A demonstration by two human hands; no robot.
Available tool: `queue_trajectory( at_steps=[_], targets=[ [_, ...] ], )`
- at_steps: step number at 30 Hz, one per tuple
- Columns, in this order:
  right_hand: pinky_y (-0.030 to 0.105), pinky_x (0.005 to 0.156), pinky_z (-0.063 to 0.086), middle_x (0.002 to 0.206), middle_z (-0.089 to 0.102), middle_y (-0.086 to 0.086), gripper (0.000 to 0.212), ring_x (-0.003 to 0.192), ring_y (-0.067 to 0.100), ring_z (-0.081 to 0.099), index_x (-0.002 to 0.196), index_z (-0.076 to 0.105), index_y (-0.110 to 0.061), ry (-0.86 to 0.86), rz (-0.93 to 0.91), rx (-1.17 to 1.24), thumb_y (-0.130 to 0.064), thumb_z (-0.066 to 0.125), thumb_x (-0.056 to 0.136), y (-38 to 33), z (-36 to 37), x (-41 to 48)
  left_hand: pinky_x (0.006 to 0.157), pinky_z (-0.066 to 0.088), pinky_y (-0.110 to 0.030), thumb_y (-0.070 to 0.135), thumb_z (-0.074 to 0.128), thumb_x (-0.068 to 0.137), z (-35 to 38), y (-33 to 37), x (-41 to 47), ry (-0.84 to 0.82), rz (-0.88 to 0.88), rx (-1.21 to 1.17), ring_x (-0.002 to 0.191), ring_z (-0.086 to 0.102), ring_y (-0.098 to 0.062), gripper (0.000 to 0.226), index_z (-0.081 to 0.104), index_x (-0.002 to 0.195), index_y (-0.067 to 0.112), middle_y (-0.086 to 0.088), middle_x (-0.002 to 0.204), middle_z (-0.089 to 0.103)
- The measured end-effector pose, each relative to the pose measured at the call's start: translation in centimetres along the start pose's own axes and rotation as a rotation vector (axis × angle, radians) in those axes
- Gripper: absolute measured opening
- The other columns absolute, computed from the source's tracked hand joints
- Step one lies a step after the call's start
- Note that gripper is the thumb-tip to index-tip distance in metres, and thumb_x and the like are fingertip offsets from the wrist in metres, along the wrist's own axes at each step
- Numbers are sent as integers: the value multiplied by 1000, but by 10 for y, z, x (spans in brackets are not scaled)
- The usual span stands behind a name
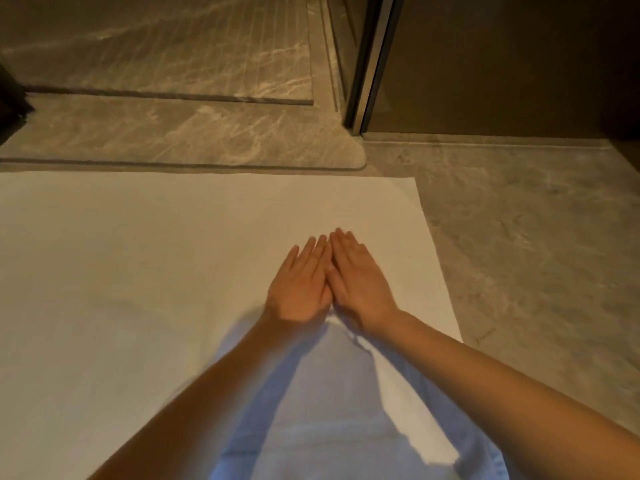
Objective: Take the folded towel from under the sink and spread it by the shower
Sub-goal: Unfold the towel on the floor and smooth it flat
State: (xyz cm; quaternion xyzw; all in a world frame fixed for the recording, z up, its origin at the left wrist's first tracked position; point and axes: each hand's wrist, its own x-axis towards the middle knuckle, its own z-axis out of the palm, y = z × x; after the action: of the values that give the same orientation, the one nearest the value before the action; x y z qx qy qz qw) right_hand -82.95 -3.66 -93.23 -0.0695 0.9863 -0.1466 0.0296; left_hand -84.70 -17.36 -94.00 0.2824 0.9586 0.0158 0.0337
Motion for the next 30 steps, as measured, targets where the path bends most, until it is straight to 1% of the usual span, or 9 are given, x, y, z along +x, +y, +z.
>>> queue_trajectory(
  at_steps=[3, 7, 9, 13, 17, 19, 21, 25, 30],
  targets=[
    [35, 122, 3, 163, 12, 8, 57, 151, 20, 5, 155, 14, -8, -6, 10, -13, -32, 24, 105, 7, 8, -11, 118, -12, -35, 31, 22, 99, 12, 10, -8, -19, -68, -30, 149, -9, -20, 64, -7, 152, 8, -7, 162, -7],
    [29, 121, -5, 164, 1, 1, 60, 150, 13, -4, 156, 3, -14, 9, 94, -32, -38, 15, 103, 55, 0, -40, 121, 14, -42, 30, 27, 99, 11, -8, -24, 134, 28, -225, 148, 16, -24, 58, 24, 151, 4, -12, 159, 19],
    [29, 121, -4, 163, 0, 1, 61, 150, 13, -5, 156, 2, -13, 26, 164, -43, -38, 13, 102, 79, -6, -59, 119, 20, -44, 30, 28, 97, 14, -26, -33, 176, 11, -255, 146, 23, -26, 58, 32, 148, 2, -13, 157, 27],
    [32, 122, 0, 163, 3, 5, 58, 151, 17, 1, 155, 5, -9, 35, 313, -34, -33, 21, 105, 108, -14, -86, 120, 8, -34, 36, 18, 96, 19, -53, -44, 108, -114, -165, 149, 12, -19, 63, 21, 152, 7, -9, 161, 16],
    [31, 121, -4, 164, -1, 8, 59, 150, 17, -2, 155, 1, -7, -18, 343, -35, -32, 21, 106, 102, -22, -85, 121, 3, -34, 37, 16, 95, 7, -50, -44, 71, -144, -175, 149, 7, -19, 66, 15, 153, 7, -8, 162, 10],
    [31, 121, -5, 163, 0, 11, 59, 151, 20, -1, 155, 3, -4, 46, 346, -45, -31, 23, 106, 91, -29, -87, 121, 6, -38, 35, 18, 94, -2, -40, -51, 120, -101, -165, 149, 12, -24, 65, 22, 151, 4, -12, 160, 15],
    [29, 121, -2, 162, 3, 8, 58, 150, 19, 2, 154, 7, -6, 150, 259, 18, -32, 24, 105, 61, -28, -97, 120, 13, -43, 32, 28, 95, -6, -9, -67, 154, 24, -177, 147, 20, -29, 61, 34, 147, 1, -16, 158, 23],
    [27, 121, -5, 160, -6, -7, 59, 149, 6, -10, 154, 2, -17, -3, 54, 97, -43, 12, 103, -6, 7, -133, 118, 22, -45, 28, 36, 93, 8, 75, -106, 115, 192, -261, 144, 26, -28, 58, 39, 143, 0, -16, 152, 36],
    [26, 120, -8, 160, -4, -6, 58, 149, 10, -4, 156, 7, -15, -42, 131, -60, -34, 22, 103, 10, 14, -159, 122, 7, -39, 33, 23, 102, 18, 72, -120, 45, 142, -199, 149, 8, -23, 57, 19, 151, 5, -12, 160, 15]
  ],
)
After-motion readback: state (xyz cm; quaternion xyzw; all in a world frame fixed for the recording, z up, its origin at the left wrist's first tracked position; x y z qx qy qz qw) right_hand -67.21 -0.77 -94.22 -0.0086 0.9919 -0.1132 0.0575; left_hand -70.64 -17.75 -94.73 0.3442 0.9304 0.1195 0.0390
